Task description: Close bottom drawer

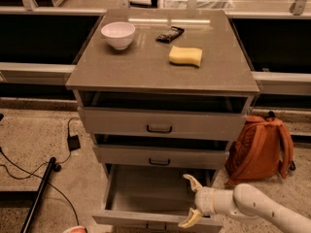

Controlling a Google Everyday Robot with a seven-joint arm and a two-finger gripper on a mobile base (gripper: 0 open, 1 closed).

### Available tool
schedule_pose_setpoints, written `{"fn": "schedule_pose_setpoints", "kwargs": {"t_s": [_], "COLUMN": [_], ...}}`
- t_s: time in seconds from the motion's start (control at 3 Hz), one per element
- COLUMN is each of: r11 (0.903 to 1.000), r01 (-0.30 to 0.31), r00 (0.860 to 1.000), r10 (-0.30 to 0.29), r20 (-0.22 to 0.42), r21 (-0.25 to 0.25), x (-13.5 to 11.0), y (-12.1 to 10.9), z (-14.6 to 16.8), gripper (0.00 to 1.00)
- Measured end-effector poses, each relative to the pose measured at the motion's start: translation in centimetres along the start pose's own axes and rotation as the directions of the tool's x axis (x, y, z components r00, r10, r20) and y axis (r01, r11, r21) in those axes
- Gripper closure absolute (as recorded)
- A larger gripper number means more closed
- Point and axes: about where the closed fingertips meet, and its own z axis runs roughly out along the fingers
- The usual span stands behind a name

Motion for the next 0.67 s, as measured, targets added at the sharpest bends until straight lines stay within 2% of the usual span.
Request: {"fn": "schedule_pose_setpoints", "kwargs": {"t_s": [0.33, 0.67], "r11": [0.9999, 0.9999], "r01": [0.010, 0.010], "r00": [0.999, 0.993], "r10": [-0.010, -0.008], "r20": [-0.037, -0.114], "r21": [0.002, 0.011], "x": [2.8, 7.0], "y": [-0.2, -0.2], "z": [2.2, 4.3], "gripper": [0.00, 0.00]}}
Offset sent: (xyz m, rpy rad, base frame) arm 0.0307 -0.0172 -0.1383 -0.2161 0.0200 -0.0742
